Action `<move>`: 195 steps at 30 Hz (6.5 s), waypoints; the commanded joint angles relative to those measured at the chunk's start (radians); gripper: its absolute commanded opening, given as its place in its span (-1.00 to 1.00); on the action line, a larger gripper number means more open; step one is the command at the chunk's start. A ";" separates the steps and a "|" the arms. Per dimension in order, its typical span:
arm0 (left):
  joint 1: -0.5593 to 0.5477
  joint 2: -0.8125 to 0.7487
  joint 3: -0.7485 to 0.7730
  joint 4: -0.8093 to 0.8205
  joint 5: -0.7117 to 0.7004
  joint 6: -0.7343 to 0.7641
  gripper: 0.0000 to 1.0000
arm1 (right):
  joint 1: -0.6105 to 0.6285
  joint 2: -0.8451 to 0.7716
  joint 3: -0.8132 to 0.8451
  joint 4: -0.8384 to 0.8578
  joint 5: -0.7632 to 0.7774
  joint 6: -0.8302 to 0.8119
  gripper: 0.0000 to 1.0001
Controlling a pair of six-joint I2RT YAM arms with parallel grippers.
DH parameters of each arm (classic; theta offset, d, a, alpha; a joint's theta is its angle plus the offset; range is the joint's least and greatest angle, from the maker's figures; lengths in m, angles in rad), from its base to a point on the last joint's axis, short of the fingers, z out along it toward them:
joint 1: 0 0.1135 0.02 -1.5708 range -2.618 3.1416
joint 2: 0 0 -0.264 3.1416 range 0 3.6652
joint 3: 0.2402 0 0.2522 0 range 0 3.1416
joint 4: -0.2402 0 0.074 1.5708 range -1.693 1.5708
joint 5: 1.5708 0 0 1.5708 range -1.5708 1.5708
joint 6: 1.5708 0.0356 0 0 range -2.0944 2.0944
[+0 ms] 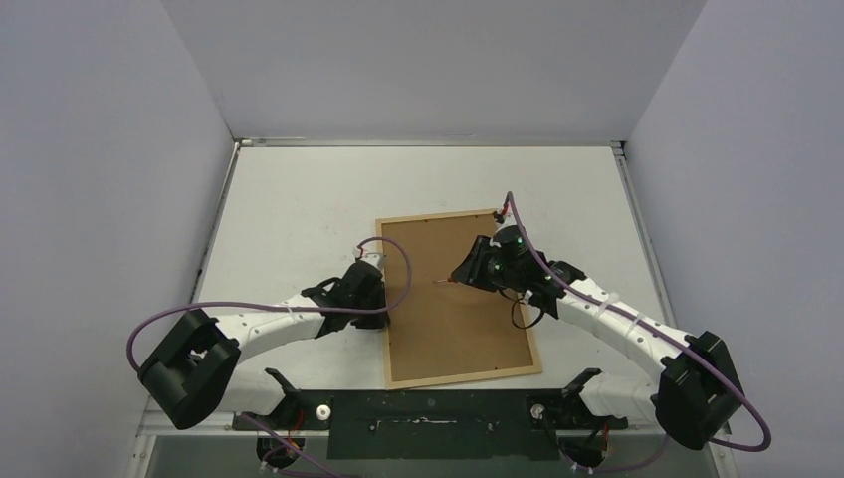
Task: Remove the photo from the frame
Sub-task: Release the photo frame item from the photo frame.
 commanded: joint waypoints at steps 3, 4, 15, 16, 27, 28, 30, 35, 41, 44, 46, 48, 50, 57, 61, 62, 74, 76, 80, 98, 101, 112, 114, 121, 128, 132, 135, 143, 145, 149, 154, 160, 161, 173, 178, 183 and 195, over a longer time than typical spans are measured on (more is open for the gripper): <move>-0.015 -0.035 -0.062 0.097 0.037 0.010 -1.00 | -0.026 0.062 0.016 0.181 -0.166 0.018 -1.00; -0.015 -0.049 -0.075 0.103 0.034 -0.003 -1.00 | -0.026 0.086 0.019 0.202 -0.182 0.023 -1.00; -0.014 -0.150 -0.173 0.138 0.018 -0.076 -1.00 | 0.009 0.295 0.025 0.454 -0.316 0.111 -1.00; -0.014 -0.152 -0.176 0.139 0.017 -0.079 -1.00 | 0.015 0.309 0.031 0.460 -0.321 0.111 -1.00; -0.015 -0.163 -0.191 0.158 0.021 -0.093 -1.00 | 0.064 0.421 0.036 0.542 -0.294 0.142 -1.00; -0.015 -0.163 -0.192 0.157 0.023 -0.093 -1.00 | 0.064 0.427 0.039 0.541 -0.290 0.138 -1.00; -0.015 -0.163 -0.191 0.157 0.026 -0.091 -1.00 | 0.063 0.428 0.044 0.521 -0.270 0.123 -1.00; -0.015 -0.166 -0.191 0.146 0.028 -0.093 -1.00 | 0.058 0.409 0.038 0.498 -0.249 0.112 -1.00; -0.014 -0.162 -0.187 0.148 0.031 -0.090 -1.00 | 0.057 0.404 0.046 0.480 -0.236 0.100 -1.00; -0.015 -0.155 -0.182 0.143 0.034 -0.087 -1.00 | 0.057 0.398 0.044 0.480 -0.235 0.105 -1.00; -0.015 -0.151 -0.179 0.143 0.035 -0.087 -1.00 | 0.056 0.383 0.042 0.481 -0.234 0.109 -1.00; -0.014 -0.150 -0.177 0.141 0.035 -0.087 -1.00 | 0.057 0.368 0.047 0.457 -0.223 0.102 -1.00; -0.014 -0.152 -0.176 0.142 0.034 -0.088 -1.00 | 0.056 0.369 0.055 0.442 -0.221 0.095 -1.00; -0.015 -0.152 -0.168 0.133 0.033 -0.084 -1.00 | 0.054 0.385 0.055 0.445 -0.213 0.093 -1.00; -0.014 -0.156 -0.168 0.132 0.033 -0.083 -1.00 | 0.060 0.406 0.058 0.460 -0.222 0.095 -1.00; -0.015 -0.157 -0.167 0.132 0.033 -0.082 -1.00 | 0.061 0.409 0.055 0.467 -0.217 0.098 -1.00; -0.015 -0.146 -0.170 0.144 0.045 -0.078 -1.00 | 0.096 0.443 0.085 0.456 -0.208 0.084 -1.00; -0.015 -0.146 -0.170 0.145 0.045 -0.077 -1.00 | 0.111 0.441 0.105 0.416 -0.189 0.065 -1.00; -0.015 -0.144 -0.170 0.150 0.047 -0.077 -1.00 | 0.145 0.439 0.129 0.363 -0.143 0.035 -1.00; -0.015 -0.134 -0.187 0.181 0.050 -0.084 -1.00 | 0.334 0.493 0.431 0.061 0.085 -0.121 -1.00; -0.015 -0.137 -0.189 0.177 0.050 -0.084 -1.00 | 0.347 0.503 0.462 0.052 0.099 -0.132 -1.00; -0.015 -0.172 -0.204 0.163 0.044 -0.090 -1.00 | 0.317 0.413 0.462 -0.002 0.143 -0.137 -1.00; -0.014 -0.182 -0.204 0.156 0.044 -0.087 -1.00 | 0.293 0.369 0.414 0.018 0.135 -0.118 -1.00; -0.014 -0.207 -0.202 0.136 0.050 -0.081 -1.00 | 0.177 0.247 0.260 0.063 0.080 -0.060 -1.00; -0.014 -0.222 -0.174 0.132 0.049 -0.088 -0.91 | 0.047 0.199 0.139 0.170 -0.046 0.018 -1.00; -0.014 -0.217 -0.152 0.116 0.050 -0.095 -0.60 | -0.004 0.198 0.103 0.230 -0.116 0.058 -1.00; -0.013 -0.218 -0.143 0.116 0.050 -0.103 -0.42 | -0.017 0.186 0.088 0.238 -0.124 0.064 -1.00; -0.013 -0.235 -0.117 0.115 0.077 -0.102 -0.18 | -0.046 0.171 0.059 0.256 -0.149 0.080 -1.00; -0.010 -0.249 -0.114 0.114 0.071 -0.102 -0.12 | -0.048 0.171 0.055 0.256 -0.150 0.080 -1.00; 0.019 -0.262 -0.109 0.111 0.075 -0.106 -0.05 | -0.058 0.174 0.047 0.279 -0.167 0.092 -1.00; 0.101 -0.280 -0.108 0.112 0.101 -0.122 0.07 | -0.071 0.183 0.053 0.280 -0.176 0.089 -1.00; 0.181 -0.212 -0.047 0.122 0.128 -0.135 0.15 | -0.075 0.199 0.047 0.312 -0.191 0.099 -1.00; 0.183 -0.191 -0.027 0.104 0.119 -0.130 0.16 | -0.076 0.199 0.045 0.319 -0.192 0.103 -1.00; 0.202 0.013 0.120 -0.030 0.057 -0.101 0.15 | -0.076 0.234 0.065 0.338 -0.211 0.096 -1.00; 0.203 0.079 0.124 0.028 0.034 -0.097 0.14 | -0.079 0.262 0.094 0.343 -0.225 0.084 -1.00; 0.224 0.139 0.144 0.076 0.033 -0.116 0.13 | -0.082 0.274 0.089 0.356 -0.231 0.087 -1.00; 0.244 0.191 0.100 0.088 0.037 -0.061 -0.43 | -0.090 0.343 0.090 0.441 -0.281 0.123 -1.00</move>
